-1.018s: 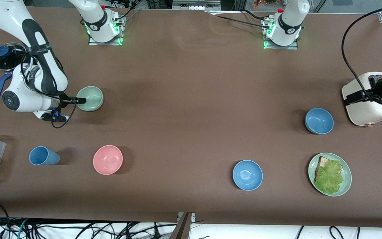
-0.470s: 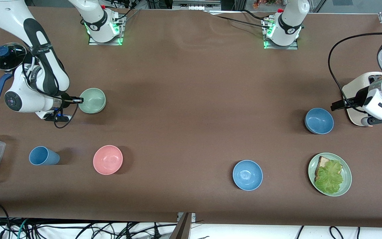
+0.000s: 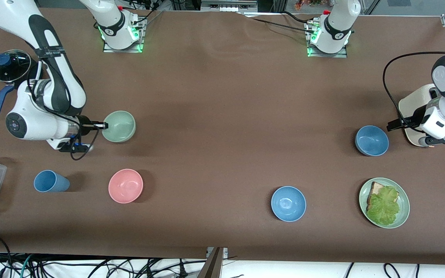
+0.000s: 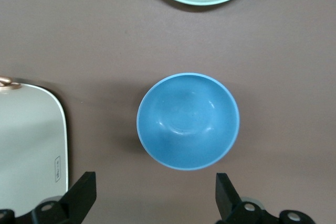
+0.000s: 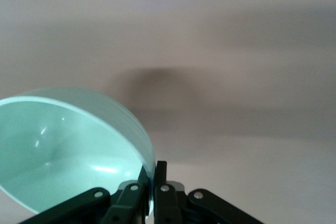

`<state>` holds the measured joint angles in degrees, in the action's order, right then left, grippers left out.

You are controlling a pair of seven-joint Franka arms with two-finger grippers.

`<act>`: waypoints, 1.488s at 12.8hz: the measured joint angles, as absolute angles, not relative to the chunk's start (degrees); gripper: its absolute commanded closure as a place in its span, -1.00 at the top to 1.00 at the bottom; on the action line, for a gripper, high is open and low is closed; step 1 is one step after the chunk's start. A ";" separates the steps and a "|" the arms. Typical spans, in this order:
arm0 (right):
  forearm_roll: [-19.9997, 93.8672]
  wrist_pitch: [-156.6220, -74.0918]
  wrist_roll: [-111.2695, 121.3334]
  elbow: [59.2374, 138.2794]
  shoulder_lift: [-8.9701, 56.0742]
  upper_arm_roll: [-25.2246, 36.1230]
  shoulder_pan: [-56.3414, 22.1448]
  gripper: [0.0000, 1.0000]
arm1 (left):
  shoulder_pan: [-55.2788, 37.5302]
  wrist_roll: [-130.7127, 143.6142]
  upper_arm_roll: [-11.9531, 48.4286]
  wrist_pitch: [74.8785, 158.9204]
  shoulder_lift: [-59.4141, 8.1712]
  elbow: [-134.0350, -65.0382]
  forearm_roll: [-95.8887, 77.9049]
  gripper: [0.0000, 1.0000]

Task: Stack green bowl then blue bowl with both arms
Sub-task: 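Grasp the green bowl with the right gripper while the left gripper reaches the blue bowl, then slide the green bowl to mid-table while the left gripper grasps the blue bowl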

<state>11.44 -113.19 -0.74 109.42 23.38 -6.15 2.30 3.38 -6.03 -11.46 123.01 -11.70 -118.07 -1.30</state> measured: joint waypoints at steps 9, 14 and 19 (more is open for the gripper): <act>16.68 -113.57 -29.46 92.27 35.61 -9.97 -17.74 -1.00 | 4.02 -10.84 -11.46 142.13 -21.06 -123.82 -0.70 0.99; 17.03 -118.05 -40.43 85.57 40.88 -10.05 -25.15 -1.00 | 4.16 -12.03 -11.45 144.23 -23.73 -123.82 -0.70 0.19; 18.05 -122.44 -43.30 85.16 44.23 -10.03 -29.81 -1.00 | 4.20 -12.16 -11.45 144.24 -24.11 -123.82 -0.70 -0.99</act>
